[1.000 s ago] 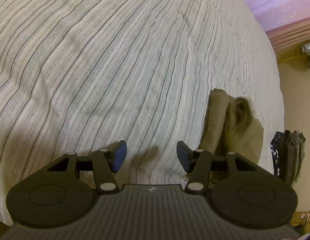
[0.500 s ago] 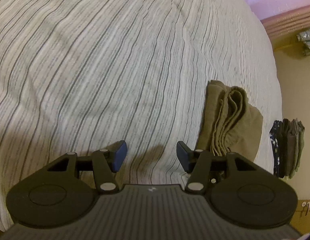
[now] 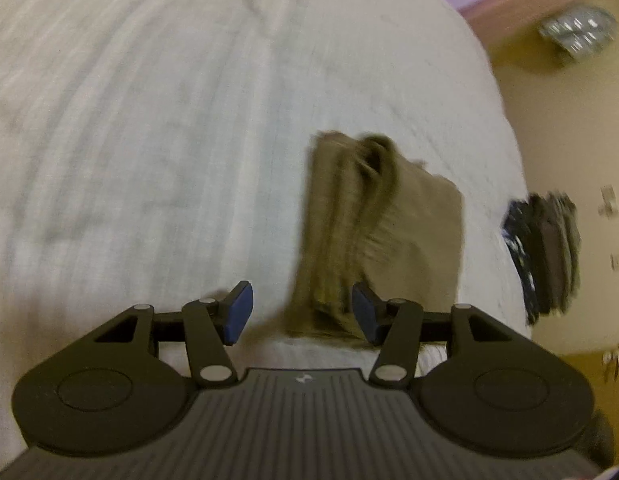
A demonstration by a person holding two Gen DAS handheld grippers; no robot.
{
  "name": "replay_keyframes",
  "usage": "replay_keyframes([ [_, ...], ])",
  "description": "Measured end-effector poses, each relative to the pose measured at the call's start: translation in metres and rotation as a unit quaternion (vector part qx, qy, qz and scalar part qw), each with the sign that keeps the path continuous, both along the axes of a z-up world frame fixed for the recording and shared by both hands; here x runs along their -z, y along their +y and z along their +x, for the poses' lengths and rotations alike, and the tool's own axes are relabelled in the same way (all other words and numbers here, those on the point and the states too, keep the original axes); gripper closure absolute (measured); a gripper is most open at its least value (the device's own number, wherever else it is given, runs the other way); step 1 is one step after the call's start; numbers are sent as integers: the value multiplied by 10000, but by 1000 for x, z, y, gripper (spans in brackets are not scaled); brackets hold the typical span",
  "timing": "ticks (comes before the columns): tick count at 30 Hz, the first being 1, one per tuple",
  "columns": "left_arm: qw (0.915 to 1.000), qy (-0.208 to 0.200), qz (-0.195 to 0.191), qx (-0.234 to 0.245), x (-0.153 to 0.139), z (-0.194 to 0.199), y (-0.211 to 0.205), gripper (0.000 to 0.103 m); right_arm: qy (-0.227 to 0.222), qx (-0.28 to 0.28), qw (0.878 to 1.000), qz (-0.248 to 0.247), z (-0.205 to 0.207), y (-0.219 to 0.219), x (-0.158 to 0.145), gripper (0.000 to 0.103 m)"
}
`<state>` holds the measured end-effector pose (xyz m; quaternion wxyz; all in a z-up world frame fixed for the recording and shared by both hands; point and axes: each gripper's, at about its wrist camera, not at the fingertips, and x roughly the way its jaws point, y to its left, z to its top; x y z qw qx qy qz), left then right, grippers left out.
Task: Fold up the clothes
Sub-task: 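Grasp one end of the folded leggings strip with the left gripper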
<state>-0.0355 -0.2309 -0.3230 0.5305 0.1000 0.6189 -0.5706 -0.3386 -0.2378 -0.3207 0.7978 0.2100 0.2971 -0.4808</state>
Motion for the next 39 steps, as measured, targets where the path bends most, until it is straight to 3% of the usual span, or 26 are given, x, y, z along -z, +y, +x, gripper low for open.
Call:
replay_keyframes([
  [3, 9995, -266, 1, 158, 8, -22, -7, 53, -330, 338, 9969, 631, -15, -28, 15, 57],
  [6, 9971, -687, 307, 70, 18, -27, -10, 52, -512, 429, 9890, 1321, -16, -57, 28, 57],
  [9, 9969, -726, 283, -142, 3, -16, -7, 63, -971, 478, 9812, 1597, -31, -76, 13, 57],
  [11, 9967, -774, 176, -169, -11, -11, -10, 63, -1292, 571, 9755, 1686, -46, -85, -2, 57],
  [17, 9983, -283, -441, -243, -35, -13, -56, 63, -1783, 586, 9635, 1906, -53, -142, -16, 56],
  [21, 9992, -14, -282, -278, -21, -21, -86, 63, -2206, 641, 9472, 2237, -42, -181, -2, 57],
  [23, 9991, -17, -175, -389, -12, -21, -91, 66, -2422, 688, 9378, 2390, -39, -188, 3, 57],
  [25, 9981, 144, -333, -505, -8, -17, -90, 92, -2517, 714, 9328, 2478, -37, -190, 8, 57],
  [26, 9972, 236, -433, -556, -6, -15, -89, 95, -2555, 726, 9307, 2514, -36, -191, 10, 57],
  [31, 9918, 200, -881, -907, 2, 1, -74, 97, -2477, 900, 9340, 2411, -33, -194, 19, 57],
  [36, 9933, 7, -764, -869, 15, -3, -77, 95, -2016, 982, 9438, 2427, -16, -203, 32, 57],
  [39, 9930, 155, -813, -847, 3, -3, -84, 88, -1799, 908, 9597, 1958, -11, -198, 15, 57],
])
